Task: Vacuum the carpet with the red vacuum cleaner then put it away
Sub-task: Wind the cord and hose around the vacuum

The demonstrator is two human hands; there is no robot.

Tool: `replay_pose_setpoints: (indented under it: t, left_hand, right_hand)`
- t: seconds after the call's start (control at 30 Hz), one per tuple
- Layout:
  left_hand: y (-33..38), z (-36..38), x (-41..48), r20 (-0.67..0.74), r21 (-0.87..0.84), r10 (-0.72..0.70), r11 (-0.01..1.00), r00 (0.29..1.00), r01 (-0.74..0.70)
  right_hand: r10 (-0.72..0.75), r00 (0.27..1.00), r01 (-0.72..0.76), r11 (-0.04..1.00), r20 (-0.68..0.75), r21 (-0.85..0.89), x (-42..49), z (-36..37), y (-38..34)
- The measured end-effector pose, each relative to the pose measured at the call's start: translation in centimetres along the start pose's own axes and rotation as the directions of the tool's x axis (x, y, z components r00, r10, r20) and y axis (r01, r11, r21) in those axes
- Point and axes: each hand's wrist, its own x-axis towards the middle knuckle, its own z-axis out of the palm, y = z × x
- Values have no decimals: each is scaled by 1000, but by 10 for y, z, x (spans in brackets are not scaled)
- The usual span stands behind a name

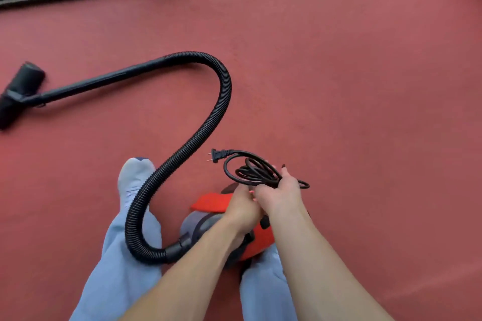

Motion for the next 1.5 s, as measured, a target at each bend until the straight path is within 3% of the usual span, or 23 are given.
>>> replay_pose_setpoints:
  t: [0.13, 0.2, 0.27, 0.4, 0.57, 0.7, 0.83, 0.9, 1.0, 1.07, 1.17, 1.23, 1.27, 1.3, 1.37, 1.43, 1.5]
  left_hand:
    - [-13, 11, -15, -38, -202, 69, 977, 997, -75]
    - [-19, 13, -26, 4, -388, 136, 913, 991, -123]
    - [-26, 13, -33, 63, -568, 200, 813, 978, -130]
    - [-45, 5, -32, 90, -684, 254, 719, 963, -125]
    - [-80, -16, -33, 139, -733, 281, 674, 950, -92]
    - [-106, -29, -36, 166, -747, 335, 657, 928, -103]
    - [-111, -31, -30, -16, -706, 304, 671, 953, -226]
    - [-103, -24, -29, -142, -740, 257, 614, 956, -275]
    - [-84, 0, -21, -320, -809, 133, 477, 938, -344]
    - [-64, 20, -12, -372, -812, -22, 493, 928, -314]
    - [-33, 42, 5, -422, -847, -276, 459, 864, -267]
    - [-17, 55, 14, -490, -866, -347, 300, 800, -400]
    - [-12, 59, 16, -506, -860, -393, 163, 767, -484]
    - [-11, 59, 16, -491, -846, -460, 52, 740, -530]
    - [-21, 54, 13, -404, -844, -562, -73, 721, -531]
    - [-38, 47, 7, -327, -823, -632, -175, 702, -541]
    - [-55, 43, 2, -282, -799, -691, -215, 666, -561]
  right_hand:
    - [60, 998, -60, 998, 7, 36, -12, -22, -6]
    - [54, 988, -76, 984, 142, 159, -11, -28, -9]
    - [124, 965, -207, 900, 230, 383, -11, -23, -10]
    - [146, 937, -256, 906, 318, 336, -12, -22, 0]
    - [190, 931, -261, 944, 312, 203, -14, -13, 23]
    - [350, 886, -380, 924, 305, 46, -2, -11, 41]
    - [446, 849, -427, 895, 282, -130, 9, -5, 57]
    - [517, 820, -436, 843, 246, -315, 9, -3, 53]
    - [564, 790, -388, 763, 240, -517, 6, -3, 37]
    - [551, 772, -332, 775, 318, -537, 7, -10, 21]
    - [578, 761, -221, 658, 295, -720, 16, -7, -4]
    - [533, 824, -169, 557, 193, -813, 20, -5, -12]
    - [515, 840, -160, 533, 169, -831, 16, -4, -14]
    - [497, 852, -160, 547, 165, -822, 15, -5, -15]
    - [518, 843, -128, 456, 145, -880, 9, -8, -14]
    - [572, 798, 67, 226, 188, -972, -1, -12, -13]
    - [624, 766, 240, -57, 153, -969, -5, -14, -8]
